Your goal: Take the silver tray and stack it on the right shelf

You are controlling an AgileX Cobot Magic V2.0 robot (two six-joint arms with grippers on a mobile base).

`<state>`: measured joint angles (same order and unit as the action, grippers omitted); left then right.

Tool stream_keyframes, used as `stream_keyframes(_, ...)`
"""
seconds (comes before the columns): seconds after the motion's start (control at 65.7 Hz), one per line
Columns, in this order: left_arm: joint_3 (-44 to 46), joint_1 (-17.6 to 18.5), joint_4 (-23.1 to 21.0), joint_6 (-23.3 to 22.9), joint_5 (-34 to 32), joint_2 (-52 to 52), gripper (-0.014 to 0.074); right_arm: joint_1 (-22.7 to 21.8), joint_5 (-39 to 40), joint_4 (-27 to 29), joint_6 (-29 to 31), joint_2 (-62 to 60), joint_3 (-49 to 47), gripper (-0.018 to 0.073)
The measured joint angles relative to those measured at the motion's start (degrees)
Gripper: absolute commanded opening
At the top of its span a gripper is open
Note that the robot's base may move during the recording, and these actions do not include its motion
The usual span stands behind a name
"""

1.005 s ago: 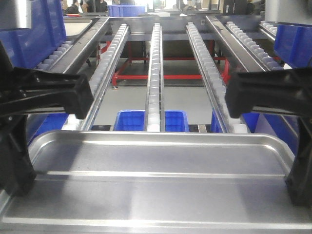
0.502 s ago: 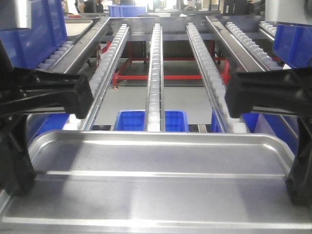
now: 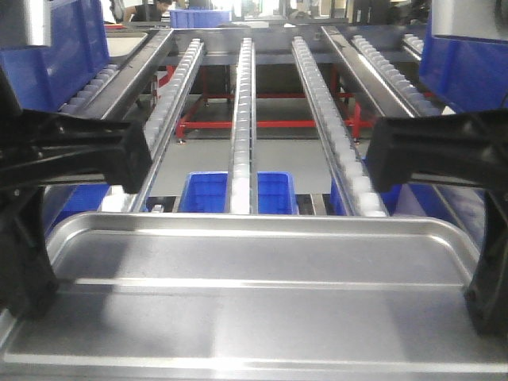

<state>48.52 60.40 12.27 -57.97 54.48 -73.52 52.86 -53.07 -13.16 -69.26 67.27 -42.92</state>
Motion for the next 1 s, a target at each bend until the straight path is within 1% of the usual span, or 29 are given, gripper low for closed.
stream_keyframes(1.005,0.0,0.0,-0.8,0.0,0.2,0.1,-0.01,0.0,-0.1,0.0,0.0,0.0,0.0,0.0073)
